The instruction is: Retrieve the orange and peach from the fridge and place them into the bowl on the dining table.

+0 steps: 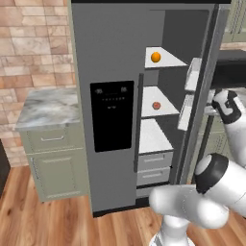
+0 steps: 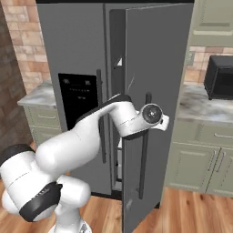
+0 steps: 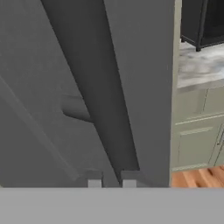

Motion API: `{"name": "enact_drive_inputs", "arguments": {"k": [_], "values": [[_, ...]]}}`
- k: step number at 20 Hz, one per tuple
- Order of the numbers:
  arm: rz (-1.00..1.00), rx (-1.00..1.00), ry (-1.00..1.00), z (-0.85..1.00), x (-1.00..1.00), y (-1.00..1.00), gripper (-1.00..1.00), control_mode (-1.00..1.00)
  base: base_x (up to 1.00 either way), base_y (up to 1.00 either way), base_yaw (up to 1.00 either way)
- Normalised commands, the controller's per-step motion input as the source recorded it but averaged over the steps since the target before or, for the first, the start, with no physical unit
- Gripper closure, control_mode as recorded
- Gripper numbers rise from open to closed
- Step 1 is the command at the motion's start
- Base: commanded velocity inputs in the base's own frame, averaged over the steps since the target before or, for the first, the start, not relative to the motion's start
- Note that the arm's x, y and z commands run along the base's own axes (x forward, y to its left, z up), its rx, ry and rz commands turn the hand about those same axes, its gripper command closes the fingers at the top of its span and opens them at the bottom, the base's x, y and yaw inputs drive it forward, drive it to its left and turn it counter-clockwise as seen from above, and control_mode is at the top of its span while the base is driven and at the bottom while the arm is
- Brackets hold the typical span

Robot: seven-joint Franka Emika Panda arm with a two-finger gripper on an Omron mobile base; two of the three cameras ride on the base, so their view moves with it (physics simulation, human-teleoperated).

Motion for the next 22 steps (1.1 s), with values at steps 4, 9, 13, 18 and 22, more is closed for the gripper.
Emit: {"name": "enact_drive_inputs", "arguments": {"k": [4,9,13,18,22], "values": [[-0.02,-0.03,0.14,0.46,-0.83,-0.53,-1.0,-1.0,0.0,0.0,0.0],[-0.06,-0.21,0.16,0.52,-0.58,0.05,-1.0,-1.0,0.0,0.0,0.0],[-0.03,-0.33,0.12,0.61,-0.47,0.38,-1.0,-1.0,0.0,0.0,0.0],[-0.01,-0.34,0.01,0.49,-0.43,0.64,-1.0,-1.0,0.0,0.0,0.0],[0.0,-0.29,0.0,0.45,-0.01,0.64,-1.0,-1.0,0.0,0.0,0.0]]}}
